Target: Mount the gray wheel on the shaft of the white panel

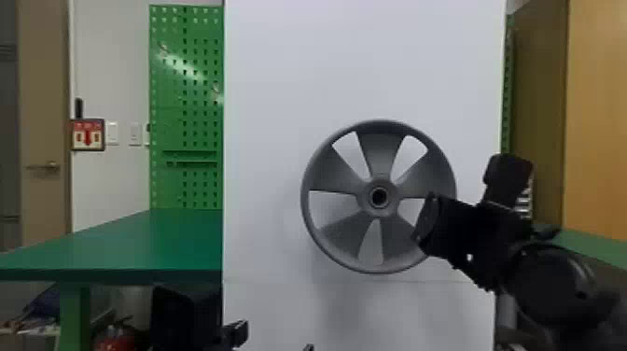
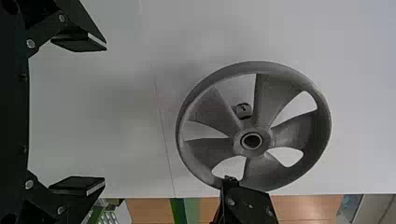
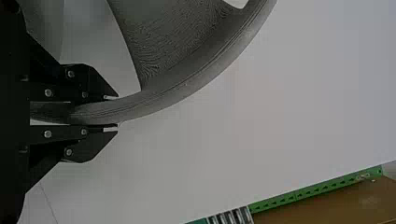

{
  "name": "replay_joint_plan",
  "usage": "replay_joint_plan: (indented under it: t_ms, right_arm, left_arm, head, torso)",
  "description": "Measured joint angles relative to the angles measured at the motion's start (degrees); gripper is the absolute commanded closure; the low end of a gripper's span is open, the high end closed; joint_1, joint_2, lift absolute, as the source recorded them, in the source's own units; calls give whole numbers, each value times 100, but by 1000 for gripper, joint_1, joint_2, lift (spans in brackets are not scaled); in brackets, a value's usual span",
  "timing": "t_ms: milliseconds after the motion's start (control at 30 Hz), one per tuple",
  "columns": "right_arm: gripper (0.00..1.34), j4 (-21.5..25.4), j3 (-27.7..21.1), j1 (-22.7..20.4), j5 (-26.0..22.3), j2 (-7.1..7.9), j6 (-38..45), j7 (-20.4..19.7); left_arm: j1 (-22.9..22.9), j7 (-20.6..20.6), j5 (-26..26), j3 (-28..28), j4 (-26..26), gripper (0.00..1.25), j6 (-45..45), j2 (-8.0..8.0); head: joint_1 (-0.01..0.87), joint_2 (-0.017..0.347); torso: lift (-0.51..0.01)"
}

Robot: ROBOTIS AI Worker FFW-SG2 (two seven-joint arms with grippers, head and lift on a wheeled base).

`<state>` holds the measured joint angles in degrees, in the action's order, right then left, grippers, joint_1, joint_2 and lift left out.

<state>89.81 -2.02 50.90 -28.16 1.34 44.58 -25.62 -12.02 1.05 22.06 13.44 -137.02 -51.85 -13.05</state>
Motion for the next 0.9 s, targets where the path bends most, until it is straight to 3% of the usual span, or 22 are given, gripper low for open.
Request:
replay_joint_plan:
  t_ms: [367, 667, 900]
  right_arm:
    - [1213, -66, 167, -49, -332, -122, -407, -562]
    - [1213, -207, 154, -16, -794, -133, -553, -709]
    - [1213, -226, 155, -28, -895, -121, -631, -717]
  left_arm:
    - [16, 2, 0, -8, 0, 251, 0, -4]
    - [15, 0, 0, -1, 0, 251, 0, -5]
    - [15, 1, 0, 0, 0, 251, 0, -5]
  head:
    - [38, 40]
    - [38, 40]
    - [38, 40]
  torso:
    - [-510]
    - [-510]
    - [-510]
